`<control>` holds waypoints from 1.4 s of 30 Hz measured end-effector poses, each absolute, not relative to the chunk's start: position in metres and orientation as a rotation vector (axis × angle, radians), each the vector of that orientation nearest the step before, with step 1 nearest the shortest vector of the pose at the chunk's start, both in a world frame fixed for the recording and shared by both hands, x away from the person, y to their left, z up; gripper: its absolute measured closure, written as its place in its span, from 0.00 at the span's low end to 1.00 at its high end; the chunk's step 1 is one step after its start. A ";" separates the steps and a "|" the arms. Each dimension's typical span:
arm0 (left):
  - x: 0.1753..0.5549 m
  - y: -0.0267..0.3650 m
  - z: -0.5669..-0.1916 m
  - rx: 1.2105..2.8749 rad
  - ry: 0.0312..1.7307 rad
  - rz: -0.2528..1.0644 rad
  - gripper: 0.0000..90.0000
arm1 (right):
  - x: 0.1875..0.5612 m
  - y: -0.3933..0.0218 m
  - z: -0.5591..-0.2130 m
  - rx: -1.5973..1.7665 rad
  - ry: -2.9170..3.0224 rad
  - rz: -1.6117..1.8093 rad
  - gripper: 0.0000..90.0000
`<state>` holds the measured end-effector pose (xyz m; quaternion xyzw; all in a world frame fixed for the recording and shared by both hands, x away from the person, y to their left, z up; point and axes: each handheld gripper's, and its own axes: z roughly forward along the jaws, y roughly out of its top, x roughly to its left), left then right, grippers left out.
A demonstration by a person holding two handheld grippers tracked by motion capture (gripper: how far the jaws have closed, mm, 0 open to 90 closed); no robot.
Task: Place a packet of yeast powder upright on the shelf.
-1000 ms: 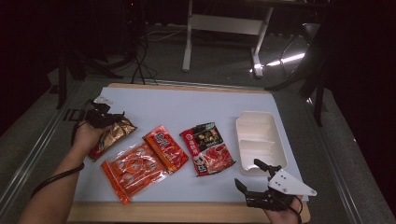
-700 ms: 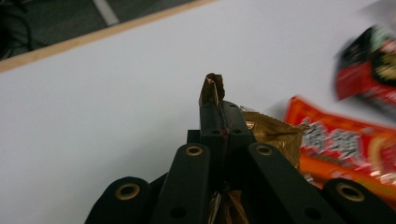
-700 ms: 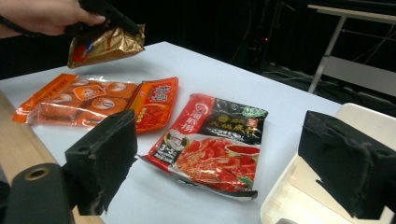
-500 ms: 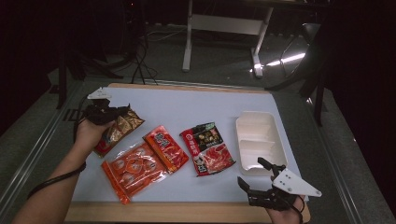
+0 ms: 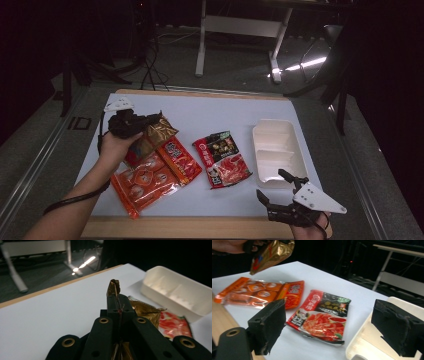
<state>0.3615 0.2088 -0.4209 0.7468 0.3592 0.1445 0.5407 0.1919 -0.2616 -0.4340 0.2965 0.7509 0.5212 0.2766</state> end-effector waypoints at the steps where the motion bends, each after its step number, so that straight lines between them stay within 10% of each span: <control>1: 0.359 0.204 -0.420 1.761 0.839 0.331 1.00 | 0.193 -0.262 -0.433 0.798 2.023 1.406 0.14; 42: 0.297 0.068 -0.428 1.455 0.585 0.207 1.00 | 0.239 -0.220 -0.376 0.831 2.113 1.473 0.13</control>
